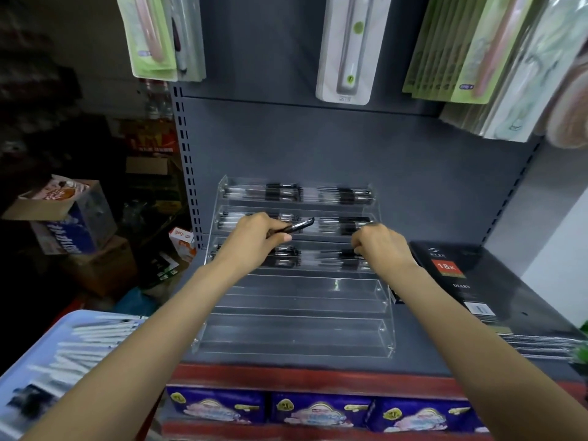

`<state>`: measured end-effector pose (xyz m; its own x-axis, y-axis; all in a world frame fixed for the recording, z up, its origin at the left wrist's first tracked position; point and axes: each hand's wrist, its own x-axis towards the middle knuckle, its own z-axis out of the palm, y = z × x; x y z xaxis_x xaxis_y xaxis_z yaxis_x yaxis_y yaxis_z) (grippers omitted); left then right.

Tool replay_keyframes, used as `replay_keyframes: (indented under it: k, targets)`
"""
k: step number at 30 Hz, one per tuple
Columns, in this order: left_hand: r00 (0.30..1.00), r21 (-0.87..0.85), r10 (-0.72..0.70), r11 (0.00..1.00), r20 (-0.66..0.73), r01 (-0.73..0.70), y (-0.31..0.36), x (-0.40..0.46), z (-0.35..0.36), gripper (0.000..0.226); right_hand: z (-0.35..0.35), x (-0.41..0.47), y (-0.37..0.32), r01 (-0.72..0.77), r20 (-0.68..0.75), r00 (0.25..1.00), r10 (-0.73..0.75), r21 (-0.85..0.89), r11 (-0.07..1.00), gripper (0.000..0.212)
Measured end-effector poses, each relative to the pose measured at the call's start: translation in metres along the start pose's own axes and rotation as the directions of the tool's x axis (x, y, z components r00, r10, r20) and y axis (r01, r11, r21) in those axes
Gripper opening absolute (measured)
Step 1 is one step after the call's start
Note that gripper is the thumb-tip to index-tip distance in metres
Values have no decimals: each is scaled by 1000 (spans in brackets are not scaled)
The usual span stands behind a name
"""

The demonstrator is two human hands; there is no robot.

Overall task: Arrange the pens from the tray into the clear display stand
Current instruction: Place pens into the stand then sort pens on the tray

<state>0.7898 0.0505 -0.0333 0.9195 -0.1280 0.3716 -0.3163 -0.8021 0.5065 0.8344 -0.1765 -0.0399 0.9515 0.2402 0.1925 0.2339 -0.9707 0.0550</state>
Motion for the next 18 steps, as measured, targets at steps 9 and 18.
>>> replay_keyframes:
  k: [9, 18]
  targets:
    - [1000, -19, 17, 1000, 22, -17, 10, 1, 7, 15, -7, -6, -7, 25, 51, 998, -26, 21, 999, 26]
    - [999, -5, 24, 1000, 22, -24, 16, -1, 6, 16, -6, -5, -1, 26, 53, 998, -27, 6, 1000, 26]
